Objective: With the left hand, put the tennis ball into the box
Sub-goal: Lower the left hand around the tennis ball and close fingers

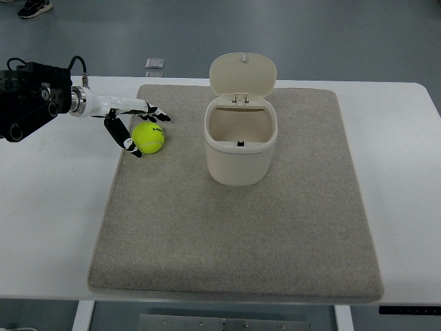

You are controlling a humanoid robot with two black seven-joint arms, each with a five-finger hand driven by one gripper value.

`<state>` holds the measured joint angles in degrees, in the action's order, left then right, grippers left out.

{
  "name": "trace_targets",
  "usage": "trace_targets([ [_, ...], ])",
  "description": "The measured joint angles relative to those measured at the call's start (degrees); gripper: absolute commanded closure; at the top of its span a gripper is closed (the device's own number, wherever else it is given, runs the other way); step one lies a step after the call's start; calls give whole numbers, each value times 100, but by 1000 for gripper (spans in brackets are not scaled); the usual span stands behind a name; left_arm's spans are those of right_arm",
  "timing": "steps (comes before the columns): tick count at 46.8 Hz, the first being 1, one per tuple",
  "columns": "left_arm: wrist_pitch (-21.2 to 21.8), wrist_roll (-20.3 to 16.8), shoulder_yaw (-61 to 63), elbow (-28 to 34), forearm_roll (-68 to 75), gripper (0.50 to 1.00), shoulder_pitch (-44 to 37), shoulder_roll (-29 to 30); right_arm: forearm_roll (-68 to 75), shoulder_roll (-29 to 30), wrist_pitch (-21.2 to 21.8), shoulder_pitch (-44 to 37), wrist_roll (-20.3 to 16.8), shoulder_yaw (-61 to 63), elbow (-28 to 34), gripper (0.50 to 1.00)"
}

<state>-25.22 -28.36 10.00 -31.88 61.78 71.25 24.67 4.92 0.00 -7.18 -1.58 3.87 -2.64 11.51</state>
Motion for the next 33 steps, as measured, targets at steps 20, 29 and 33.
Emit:
trace_targets([
  [20, 38, 6, -2, -2, 9, 664, -6, -15, 0, 0, 3, 0, 0, 0, 0, 599],
  [29, 55, 9, 0, -2, 94, 709, -14, -15, 0, 0, 0, -1, 0, 0, 0, 599],
  [33, 74, 17, 1, -8, 113, 722, -22, -15, 0, 0, 0, -1, 0, 0, 0, 599],
])
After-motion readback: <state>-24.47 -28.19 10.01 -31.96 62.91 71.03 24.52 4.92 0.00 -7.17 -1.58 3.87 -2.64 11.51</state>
